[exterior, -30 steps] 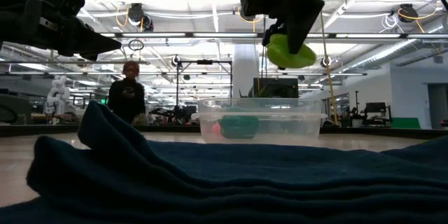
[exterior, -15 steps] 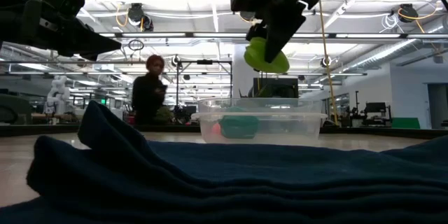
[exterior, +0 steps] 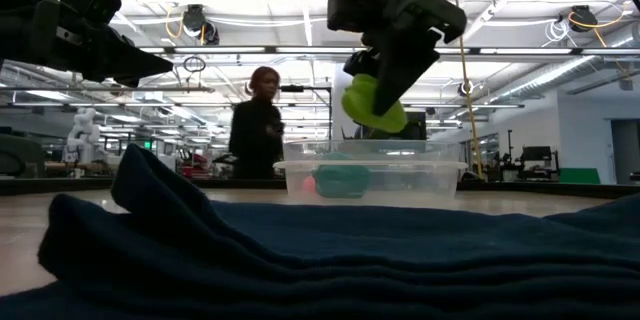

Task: Pick and placing Produce into tupperware
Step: Put the star fruit into the transparent bin

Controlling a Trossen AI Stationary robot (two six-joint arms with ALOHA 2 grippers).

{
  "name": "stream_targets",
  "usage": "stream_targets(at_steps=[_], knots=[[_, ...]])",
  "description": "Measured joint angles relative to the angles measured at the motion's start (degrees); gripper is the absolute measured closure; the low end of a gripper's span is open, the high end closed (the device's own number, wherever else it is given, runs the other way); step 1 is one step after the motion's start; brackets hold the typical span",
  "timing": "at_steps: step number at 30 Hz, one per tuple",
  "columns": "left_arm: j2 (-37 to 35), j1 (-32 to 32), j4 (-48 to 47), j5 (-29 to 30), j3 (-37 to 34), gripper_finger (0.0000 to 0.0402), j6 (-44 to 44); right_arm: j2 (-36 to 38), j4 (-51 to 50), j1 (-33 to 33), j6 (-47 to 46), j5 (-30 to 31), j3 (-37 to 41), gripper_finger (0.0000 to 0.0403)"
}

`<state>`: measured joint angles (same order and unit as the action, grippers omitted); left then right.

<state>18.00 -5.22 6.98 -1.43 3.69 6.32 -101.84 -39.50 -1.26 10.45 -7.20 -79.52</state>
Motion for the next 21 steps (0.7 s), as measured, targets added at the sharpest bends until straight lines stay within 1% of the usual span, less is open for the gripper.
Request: stream_targets(at_steps=[4, 8, 14, 21], knots=[[0.0, 0.0, 0.0, 0.0, 0.0, 0.0396, 0.0, 0.0, 2.0, 0.0, -5.7, 0.0, 0.9, 0.0181], [0.0, 0.0, 0.0, 0.0, 0.0, 0.0396, 0.0, 0.0, 1.8, -0.3, -9.7, -0.2, 1.0, 0.0179], [0.0, 0.0, 0.0, 0.0, 0.0, 0.0396, -0.1, 0.0, 1.6, -2.1, -9.3, -0.3, 1.0, 0.0178], [0.0, 0.0, 0.0, 0.0, 0.0, 0.0396, -0.2, 0.0, 5.4, -4.0, -7.8, -0.4, 4.1, 0.0179]])
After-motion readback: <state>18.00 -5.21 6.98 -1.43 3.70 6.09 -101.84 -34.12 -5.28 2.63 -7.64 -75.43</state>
